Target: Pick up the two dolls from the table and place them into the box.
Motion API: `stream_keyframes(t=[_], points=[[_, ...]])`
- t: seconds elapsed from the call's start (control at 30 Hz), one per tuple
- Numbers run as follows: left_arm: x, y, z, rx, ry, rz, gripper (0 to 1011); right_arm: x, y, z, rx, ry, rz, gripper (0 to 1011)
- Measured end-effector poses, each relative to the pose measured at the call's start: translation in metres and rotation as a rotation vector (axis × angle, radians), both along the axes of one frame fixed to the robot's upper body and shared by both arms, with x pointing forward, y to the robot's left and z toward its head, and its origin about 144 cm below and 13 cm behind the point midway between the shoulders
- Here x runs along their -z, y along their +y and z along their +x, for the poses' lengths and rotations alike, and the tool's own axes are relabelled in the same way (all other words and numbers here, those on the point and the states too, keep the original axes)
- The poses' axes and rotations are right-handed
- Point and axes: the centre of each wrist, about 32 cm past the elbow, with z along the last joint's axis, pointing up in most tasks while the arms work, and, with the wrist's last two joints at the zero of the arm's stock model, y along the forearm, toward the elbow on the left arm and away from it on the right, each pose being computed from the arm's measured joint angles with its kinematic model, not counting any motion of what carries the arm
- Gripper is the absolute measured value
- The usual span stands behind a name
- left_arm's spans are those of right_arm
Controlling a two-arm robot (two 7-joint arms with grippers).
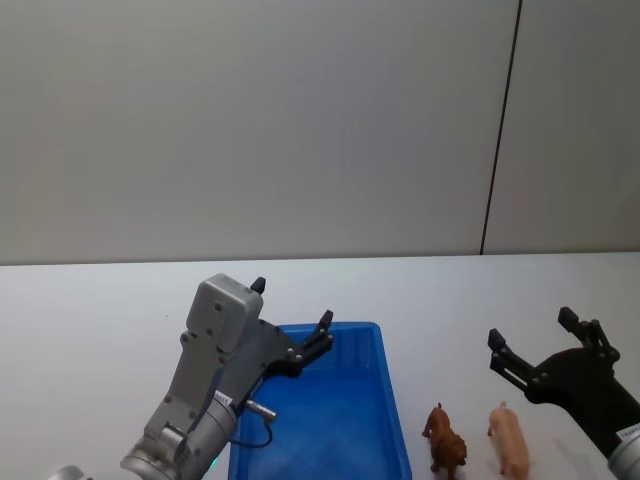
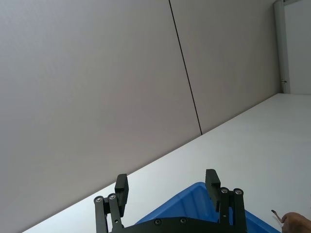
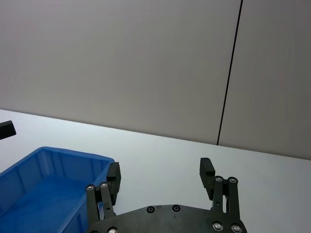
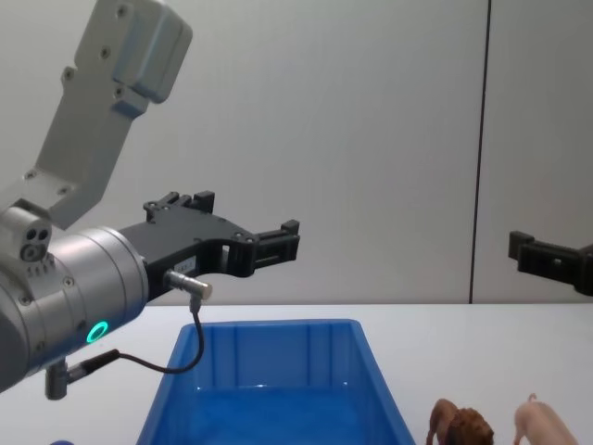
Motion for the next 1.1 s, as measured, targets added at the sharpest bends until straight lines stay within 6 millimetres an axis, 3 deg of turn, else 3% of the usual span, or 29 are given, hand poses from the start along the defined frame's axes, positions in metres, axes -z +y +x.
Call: stream_keyframes(t=[0.73, 1.1], points=[[0.000, 0.000, 0.000, 0.000, 0.000, 0.000, 1001, 0.019, -0.029, 0.000, -0.056, 0.165, -0.116, 1001], [0.000, 0.000, 0.000, 0.000, 0.000, 0.000, 1001, 0.033, -0.034, -0.001, -0.081, 0.247, -0.143, 1001]])
